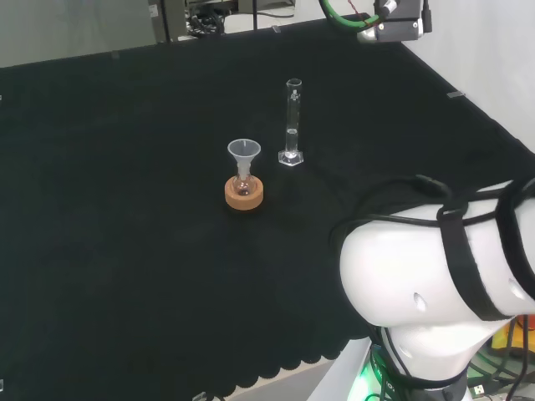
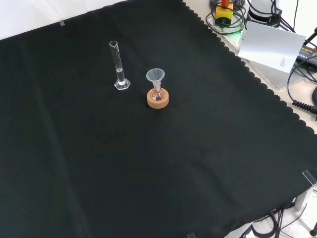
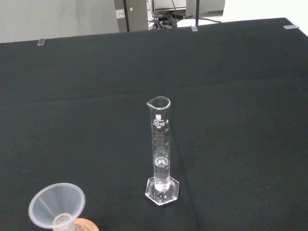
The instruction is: Pick up the graduated cylinder.
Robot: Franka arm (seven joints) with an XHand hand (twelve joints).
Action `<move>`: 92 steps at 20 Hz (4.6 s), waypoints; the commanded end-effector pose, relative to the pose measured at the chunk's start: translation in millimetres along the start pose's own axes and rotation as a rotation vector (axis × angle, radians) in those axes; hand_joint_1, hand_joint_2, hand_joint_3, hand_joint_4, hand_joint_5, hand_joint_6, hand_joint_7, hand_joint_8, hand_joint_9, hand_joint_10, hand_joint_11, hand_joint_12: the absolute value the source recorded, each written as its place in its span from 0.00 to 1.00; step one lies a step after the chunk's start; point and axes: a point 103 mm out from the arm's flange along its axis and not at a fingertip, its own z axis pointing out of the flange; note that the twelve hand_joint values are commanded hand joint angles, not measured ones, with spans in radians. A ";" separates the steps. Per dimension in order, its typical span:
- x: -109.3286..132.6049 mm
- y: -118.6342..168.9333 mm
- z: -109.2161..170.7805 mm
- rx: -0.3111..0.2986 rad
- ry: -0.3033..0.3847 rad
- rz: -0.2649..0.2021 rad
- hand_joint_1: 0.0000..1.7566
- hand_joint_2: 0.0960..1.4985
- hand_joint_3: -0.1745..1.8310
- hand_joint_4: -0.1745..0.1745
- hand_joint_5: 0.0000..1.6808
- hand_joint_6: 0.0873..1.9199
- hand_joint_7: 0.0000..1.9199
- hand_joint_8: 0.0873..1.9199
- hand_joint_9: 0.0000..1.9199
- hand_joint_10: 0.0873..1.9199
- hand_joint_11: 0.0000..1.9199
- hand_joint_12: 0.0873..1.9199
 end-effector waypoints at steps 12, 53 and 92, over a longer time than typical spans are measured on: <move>-40.6 98.5 121.2 0.041 0.091 -0.018 0.04 0.78 0.23 0.48 0.18 0.00 0.09 0.26 0.18 0.29 0.08 0.69; -56.0 122.8 279.3 0.153 0.366 -0.125 0.39 0.55 0.19 0.45 0.27 0.00 0.21 0.31 0.32 0.28 0.15 0.69; -32.8 155.4 325.9 0.006 0.864 -0.272 0.57 0.35 0.42 0.39 0.25 0.00 0.21 0.29 0.31 0.26 0.19 0.67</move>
